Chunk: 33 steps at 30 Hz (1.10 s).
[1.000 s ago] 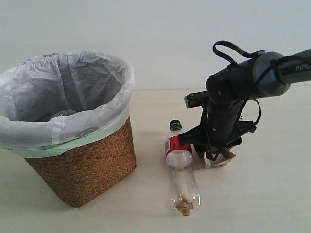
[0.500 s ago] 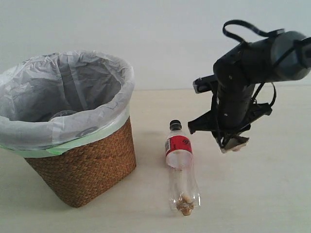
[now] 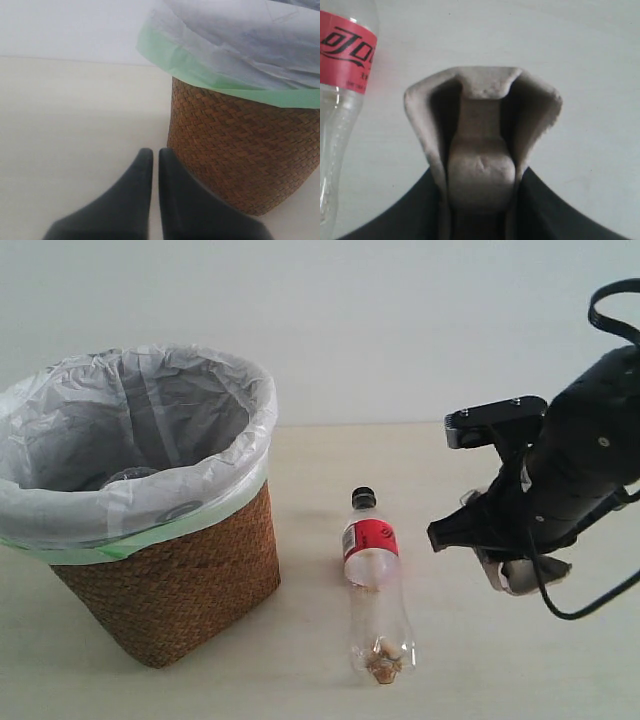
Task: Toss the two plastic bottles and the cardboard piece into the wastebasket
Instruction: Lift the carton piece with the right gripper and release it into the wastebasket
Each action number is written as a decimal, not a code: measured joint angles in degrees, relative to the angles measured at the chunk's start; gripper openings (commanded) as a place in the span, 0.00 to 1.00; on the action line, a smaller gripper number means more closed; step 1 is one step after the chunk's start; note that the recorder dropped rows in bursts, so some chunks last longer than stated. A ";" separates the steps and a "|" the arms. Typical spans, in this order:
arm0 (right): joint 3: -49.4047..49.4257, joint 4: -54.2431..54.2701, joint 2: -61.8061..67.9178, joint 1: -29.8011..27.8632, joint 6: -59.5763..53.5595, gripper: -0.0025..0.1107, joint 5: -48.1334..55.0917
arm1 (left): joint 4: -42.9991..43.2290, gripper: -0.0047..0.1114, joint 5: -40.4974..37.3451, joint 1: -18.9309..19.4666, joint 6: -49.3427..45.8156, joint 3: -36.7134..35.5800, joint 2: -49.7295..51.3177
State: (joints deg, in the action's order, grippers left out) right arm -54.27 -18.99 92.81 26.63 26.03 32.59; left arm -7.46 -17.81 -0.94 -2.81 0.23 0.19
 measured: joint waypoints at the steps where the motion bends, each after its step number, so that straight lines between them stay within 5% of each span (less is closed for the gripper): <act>1: 0.84 0.14 -1.13 -0.33 0.14 0.02 -0.57 | 0.00 0.07 0.00 0.00 0.00 0.00 0.00; 15: 2.33 0.10 -9.58 -17.86 -0.62 0.02 3.64 | 0.00 0.07 0.00 0.00 0.00 0.00 0.00; 23: 1.66 2.16 -9.10 -15.94 -1.34 0.03 -1.98 | 0.00 0.07 0.00 0.00 0.00 0.00 0.00; 26: -4.80 8.77 -6.66 -9.82 -5.10 0.18 -1.60 | 0.00 0.07 0.00 0.00 0.00 0.00 0.00; 30: -22.23 32.28 -3.87 0.55 -19.65 0.73 2.24 | 0.00 0.07 0.00 0.00 0.00 0.00 0.00; 33: -38.43 42.88 -2.25 6.12 -23.00 0.82 4.99 | 0.00 0.07 0.00 0.00 0.00 0.00 0.00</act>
State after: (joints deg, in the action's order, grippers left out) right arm -92.70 23.89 90.56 32.75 3.03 37.58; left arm -7.46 -17.81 -0.94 -2.81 0.23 0.19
